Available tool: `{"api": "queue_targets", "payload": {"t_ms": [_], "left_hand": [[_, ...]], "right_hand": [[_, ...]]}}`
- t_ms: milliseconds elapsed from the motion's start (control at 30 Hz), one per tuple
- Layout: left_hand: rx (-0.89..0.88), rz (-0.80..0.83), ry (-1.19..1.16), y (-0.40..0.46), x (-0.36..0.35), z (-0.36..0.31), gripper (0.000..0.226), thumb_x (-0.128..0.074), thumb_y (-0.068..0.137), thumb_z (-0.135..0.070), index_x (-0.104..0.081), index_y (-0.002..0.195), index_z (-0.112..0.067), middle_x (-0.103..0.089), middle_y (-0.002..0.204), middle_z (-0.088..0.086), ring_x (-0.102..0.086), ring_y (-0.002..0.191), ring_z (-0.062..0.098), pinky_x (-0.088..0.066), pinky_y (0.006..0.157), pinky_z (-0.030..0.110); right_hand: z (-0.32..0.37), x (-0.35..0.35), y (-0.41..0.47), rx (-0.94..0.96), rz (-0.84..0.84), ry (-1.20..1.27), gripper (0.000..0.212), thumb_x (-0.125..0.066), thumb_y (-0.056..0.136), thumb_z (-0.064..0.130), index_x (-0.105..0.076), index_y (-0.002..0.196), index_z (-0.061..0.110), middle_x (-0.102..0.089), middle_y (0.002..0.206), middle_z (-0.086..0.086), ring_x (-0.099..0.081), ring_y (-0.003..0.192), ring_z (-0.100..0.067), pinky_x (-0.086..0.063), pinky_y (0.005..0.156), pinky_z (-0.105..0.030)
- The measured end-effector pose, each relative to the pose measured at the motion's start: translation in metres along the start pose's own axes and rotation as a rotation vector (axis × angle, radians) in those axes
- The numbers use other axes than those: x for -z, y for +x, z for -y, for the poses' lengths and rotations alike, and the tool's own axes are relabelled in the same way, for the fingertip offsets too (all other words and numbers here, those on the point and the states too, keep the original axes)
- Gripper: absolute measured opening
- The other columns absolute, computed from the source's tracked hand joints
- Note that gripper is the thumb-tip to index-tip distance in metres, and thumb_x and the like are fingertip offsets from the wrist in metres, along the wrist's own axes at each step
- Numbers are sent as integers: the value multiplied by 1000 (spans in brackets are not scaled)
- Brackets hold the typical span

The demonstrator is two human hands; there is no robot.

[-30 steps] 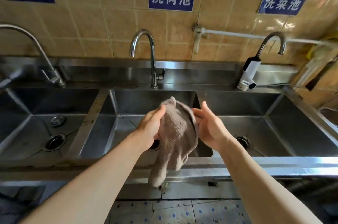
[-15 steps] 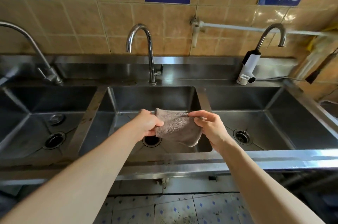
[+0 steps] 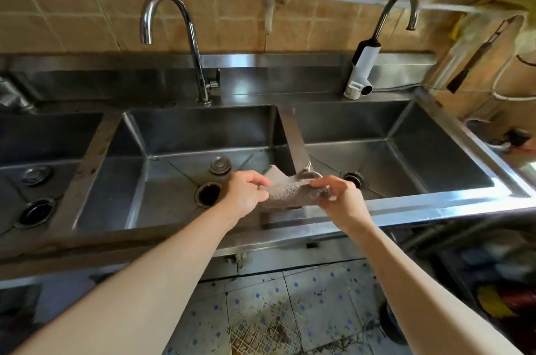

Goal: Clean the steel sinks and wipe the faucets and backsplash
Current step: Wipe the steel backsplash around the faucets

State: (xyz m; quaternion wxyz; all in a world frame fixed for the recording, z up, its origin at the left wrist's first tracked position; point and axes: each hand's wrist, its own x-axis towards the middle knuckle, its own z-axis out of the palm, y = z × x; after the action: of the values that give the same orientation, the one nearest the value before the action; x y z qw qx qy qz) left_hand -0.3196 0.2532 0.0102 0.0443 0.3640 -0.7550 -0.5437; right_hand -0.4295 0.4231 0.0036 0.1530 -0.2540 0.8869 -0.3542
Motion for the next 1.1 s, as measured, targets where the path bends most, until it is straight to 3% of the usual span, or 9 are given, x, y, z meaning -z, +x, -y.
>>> {"api": "queue_targets", "payload": {"t_ms": [133,200,333,433,500,600,700,967,1100], "left_hand": [[178,235,100,-14,-21,39,26,-64,78,7,-65,76,-19,-61,79,6,-57,71,19,-44,52,22],[220,269,109,-16,-24,48,25,-63,80,5,-65,77,-20,-60,78,2,-57,69,17,-46,48,21],[68,68,263,-8,-7,57,25,-68,78,-2,-65,90,-24,-55,103,3,-58,96,20,-46,78,26],[-7,81,558,-6,22,67,48,-70,78,-14,-55,122,-26,-39,132,0,-46,119,20,-40,95,29],[57,139,710,-7,39,78,73,-74,75,-22,-39,139,-27,-29,145,-3,-37,129,22,-36,104,37],[172,227,944,-8,56,99,102,-79,67,-37,-18,149,-29,-18,155,-1,-20,141,27,-18,115,50],[186,243,1073,-9,61,114,101,-79,66,-41,-20,147,-30,-30,150,-2,-25,138,25,-17,111,50],[65,132,1189,1,65,116,84,-81,61,-49,-42,134,-38,-60,125,-8,-49,118,20,-32,96,36],[19,98,1168,1,66,119,75,-81,58,-52,-51,124,-36,-63,117,-11,-50,112,18,-32,92,34]], "right_hand": [[-30,-21,-22,-179,266,-172,35,-62,77,3,-73,102,25,-66,100,4,-59,94,-14,-45,79,-19],[-35,-24,-24,-218,251,-215,28,-59,79,5,-72,96,23,-56,100,3,-53,102,-17,-45,83,-21],[-33,-32,-17,-28,-1,-291,23,-63,83,9,-67,102,20,-46,119,-4,-50,108,-19,-47,89,-27],[-32,-56,-11,281,210,-317,46,-67,82,20,-56,127,20,-41,136,-4,-45,124,-22,-39,104,-31],[-38,-80,-9,375,407,-494,68,-65,82,40,-38,144,28,-26,152,-5,-25,141,-26,-18,117,-40],[-50,-100,-1,491,399,-686,79,-61,80,55,-28,148,32,-21,157,-6,-20,145,-28,-14,117,-46],[-58,-95,8,549,351,-764,81,-61,67,65,-42,140,35,-45,145,-1,-45,131,-27,-35,106,-49],[-123,-21,11,368,282,-871,80,-64,70,65,-41,139,31,-40,148,-14,-39,134,-37,-34,106,-57],[-119,-31,8,363,249,-817,65,-65,78,45,-45,137,27,-40,147,-18,-38,135,-39,-35,107,-58]]}}
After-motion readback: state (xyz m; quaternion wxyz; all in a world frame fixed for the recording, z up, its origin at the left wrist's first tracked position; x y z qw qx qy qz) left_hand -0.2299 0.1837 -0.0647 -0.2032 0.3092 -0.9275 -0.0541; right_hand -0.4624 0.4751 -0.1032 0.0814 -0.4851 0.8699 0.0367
